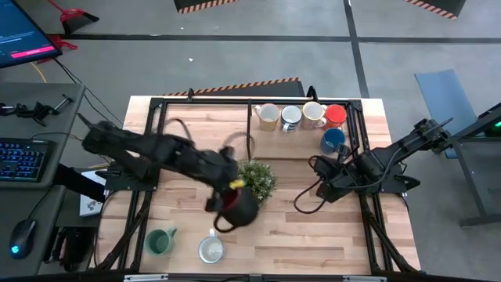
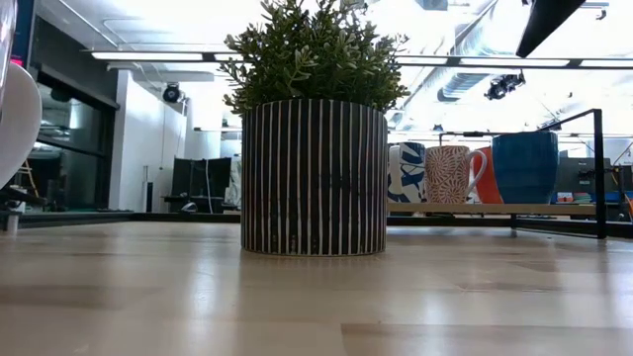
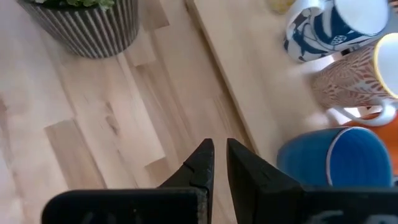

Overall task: Place coffee mugs
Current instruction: Put the black mug on the shelf

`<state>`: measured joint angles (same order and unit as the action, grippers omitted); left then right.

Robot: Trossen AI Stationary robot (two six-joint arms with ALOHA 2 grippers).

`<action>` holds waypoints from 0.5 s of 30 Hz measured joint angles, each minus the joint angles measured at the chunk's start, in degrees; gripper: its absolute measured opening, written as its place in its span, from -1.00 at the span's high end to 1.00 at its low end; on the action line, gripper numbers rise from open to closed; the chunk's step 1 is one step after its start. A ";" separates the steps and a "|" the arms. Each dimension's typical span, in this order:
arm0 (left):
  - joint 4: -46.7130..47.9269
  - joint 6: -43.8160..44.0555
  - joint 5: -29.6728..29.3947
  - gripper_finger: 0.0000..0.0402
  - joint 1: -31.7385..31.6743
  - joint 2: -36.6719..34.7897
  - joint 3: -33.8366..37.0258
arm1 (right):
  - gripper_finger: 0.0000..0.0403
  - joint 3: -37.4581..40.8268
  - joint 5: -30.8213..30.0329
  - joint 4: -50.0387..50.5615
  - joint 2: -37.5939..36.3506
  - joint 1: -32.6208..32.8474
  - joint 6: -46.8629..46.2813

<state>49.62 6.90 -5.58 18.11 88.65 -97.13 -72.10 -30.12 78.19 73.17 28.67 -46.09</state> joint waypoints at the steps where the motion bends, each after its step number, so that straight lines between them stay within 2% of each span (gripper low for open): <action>1: -0.01 -1.19 0.07 0.98 0.38 2.36 -1.75 | 0.90 0.00 -0.62 0.24 0.00 0.00 -0.07; 7: -0.07 -5.65 3.44 0.98 2.00 15.26 -9.85 | 0.90 0.00 -4.89 0.83 0.00 -0.02 -0.01; 15: -0.08 -5.69 3.27 0.98 2.89 28.99 -15.33 | 0.90 0.00 -5.46 0.91 0.00 0.00 0.02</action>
<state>49.54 1.21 -2.31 21.00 117.64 -112.46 -72.10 -35.58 79.10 73.17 28.67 -46.06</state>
